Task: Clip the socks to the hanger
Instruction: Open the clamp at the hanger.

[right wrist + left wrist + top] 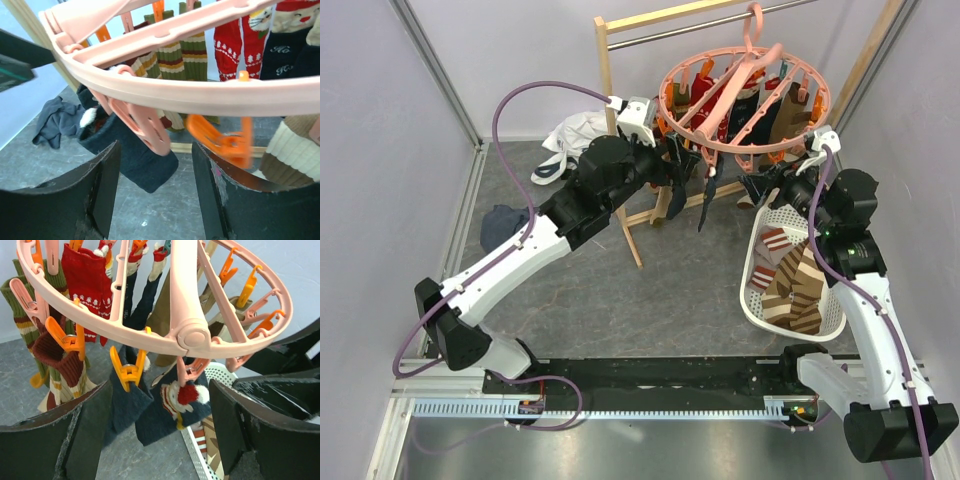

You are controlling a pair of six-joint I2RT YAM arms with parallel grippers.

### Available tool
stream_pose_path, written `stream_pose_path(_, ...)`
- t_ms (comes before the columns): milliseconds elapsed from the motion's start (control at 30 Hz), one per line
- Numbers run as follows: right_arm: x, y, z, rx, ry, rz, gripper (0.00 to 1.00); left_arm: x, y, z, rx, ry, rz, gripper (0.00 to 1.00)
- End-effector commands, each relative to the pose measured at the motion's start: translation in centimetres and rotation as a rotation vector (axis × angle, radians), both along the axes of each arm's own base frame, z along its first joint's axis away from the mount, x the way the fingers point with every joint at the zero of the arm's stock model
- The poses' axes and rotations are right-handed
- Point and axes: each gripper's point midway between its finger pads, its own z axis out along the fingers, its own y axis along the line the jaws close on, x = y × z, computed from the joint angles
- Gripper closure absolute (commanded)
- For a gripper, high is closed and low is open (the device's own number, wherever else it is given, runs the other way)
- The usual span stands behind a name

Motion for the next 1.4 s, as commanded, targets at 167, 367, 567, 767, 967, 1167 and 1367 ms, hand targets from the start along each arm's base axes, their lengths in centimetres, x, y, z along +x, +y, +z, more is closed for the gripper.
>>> stream_pose_path(167,0.6,1.1,1.4,0.012,-0.119,0.092,0.4,-2.6,0.5,1.9,-0.046,-0.005,-0.084,0.17)
stream_pose_path(367,0.7,1.8,1.2,0.024,-0.133,0.138,0.49,-4.0,-0.4,2.4,-0.062,0.001,-0.142,0.16)
stream_pose_path(567,0.5,2.1,1.2,0.028,-0.139,0.164,0.64,-5.0,-0.7,3.4,-0.089,0.0,-0.167,0.17)
stream_pose_path(767,-0.2,2.6,0.8,0.044,-0.134,0.201,0.8,-5.8,-1.4,4.5,-0.126,-0.004,-0.188,0.17)
stream_pose_path(967,-1.2,2.9,1.1,0.053,-0.15,0.222,0.9,-6.8,-2.6,5.8,-0.147,-0.016,-0.216,0.18)
stream_pose_path(1167,-2.0,3.6,1.5,0.055,-0.157,0.25,0.97,-6.5,-3.8,5.9,-0.127,-0.034,-0.201,0.21)
stream_pose_path(1367,-2.4,3.9,1.4,0.041,-0.146,0.251,0.97,-6.1,-5.5,6.0,-0.074,-0.09,-0.172,0.28)
